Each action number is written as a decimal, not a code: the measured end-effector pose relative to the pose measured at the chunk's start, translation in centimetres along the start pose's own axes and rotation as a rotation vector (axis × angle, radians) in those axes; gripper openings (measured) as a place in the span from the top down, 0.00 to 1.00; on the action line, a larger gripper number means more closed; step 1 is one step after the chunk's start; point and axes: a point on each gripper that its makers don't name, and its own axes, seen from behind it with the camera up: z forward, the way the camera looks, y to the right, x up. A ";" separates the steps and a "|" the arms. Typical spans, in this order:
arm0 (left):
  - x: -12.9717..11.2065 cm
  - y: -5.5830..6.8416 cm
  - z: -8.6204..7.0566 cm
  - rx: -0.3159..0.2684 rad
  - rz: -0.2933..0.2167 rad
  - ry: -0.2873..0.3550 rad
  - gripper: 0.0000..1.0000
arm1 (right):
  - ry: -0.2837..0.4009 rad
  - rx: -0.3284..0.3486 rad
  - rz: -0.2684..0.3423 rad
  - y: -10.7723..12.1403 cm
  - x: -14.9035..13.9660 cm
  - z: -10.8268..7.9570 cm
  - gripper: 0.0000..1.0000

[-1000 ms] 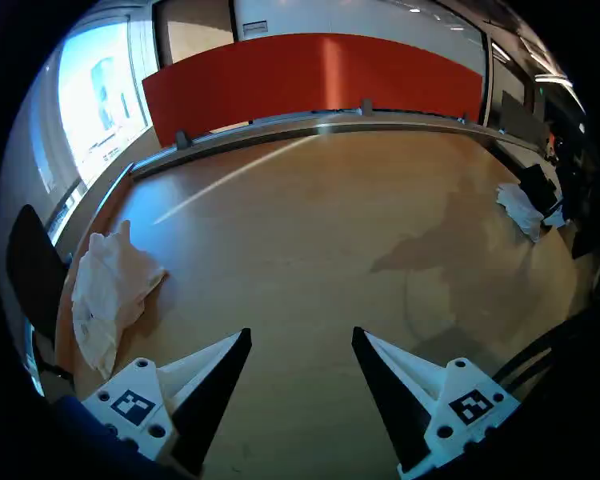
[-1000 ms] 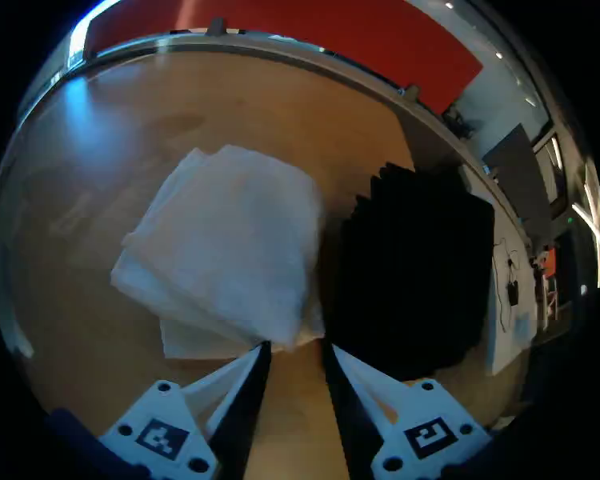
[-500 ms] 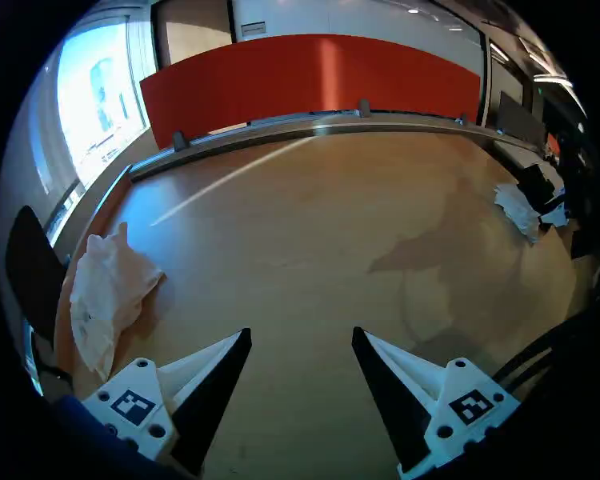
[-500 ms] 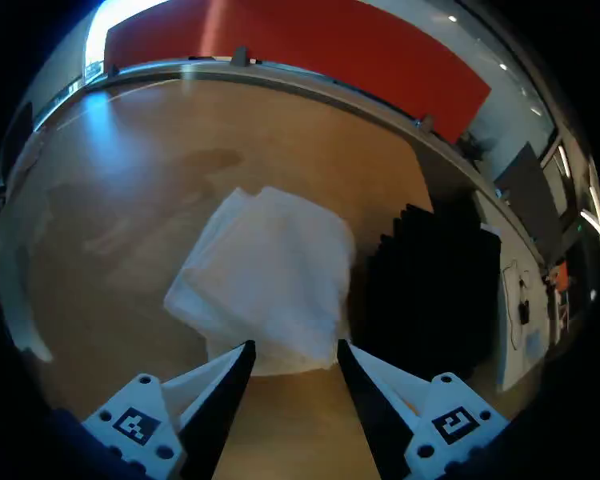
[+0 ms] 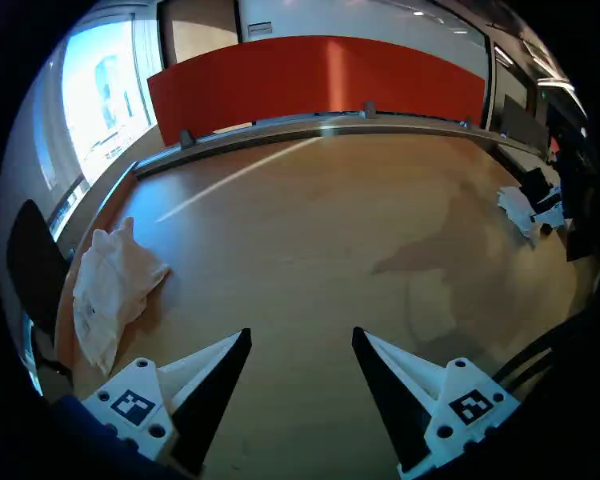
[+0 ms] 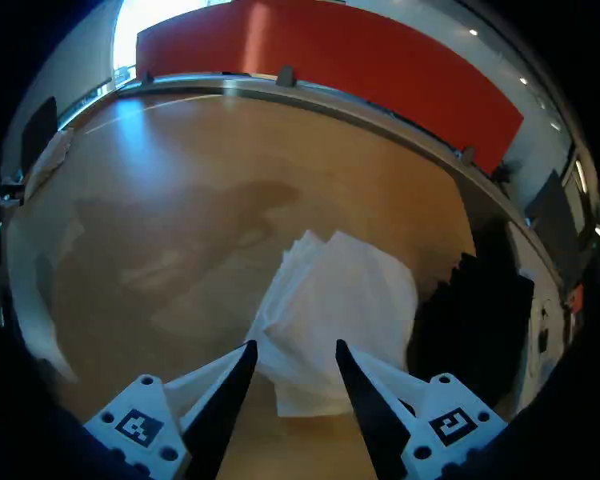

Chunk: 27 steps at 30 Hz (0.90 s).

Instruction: Fold towel

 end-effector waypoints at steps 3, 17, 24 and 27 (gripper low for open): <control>-0.2 -0.3 -0.2 0.005 -0.005 -0.001 0.06 | 0.003 0.012 -0.008 -0.6 0.5 0.4 0.32; -0.5 -1.1 -0.4 0.016 -0.014 -0.002 0.07 | -0.018 0.035 -0.010 -1.5 0.4 1.2 0.77; -0.3 -1.0 -0.3 0.014 -0.010 0.000 0.07 | -0.016 0.050 -0.015 -1.5 0.2 0.7 0.95; -0.2 -1.0 -0.2 0.013 -0.010 0.001 0.07 | -0.015 0.063 -0.012 -1.8 0.1 0.5 0.95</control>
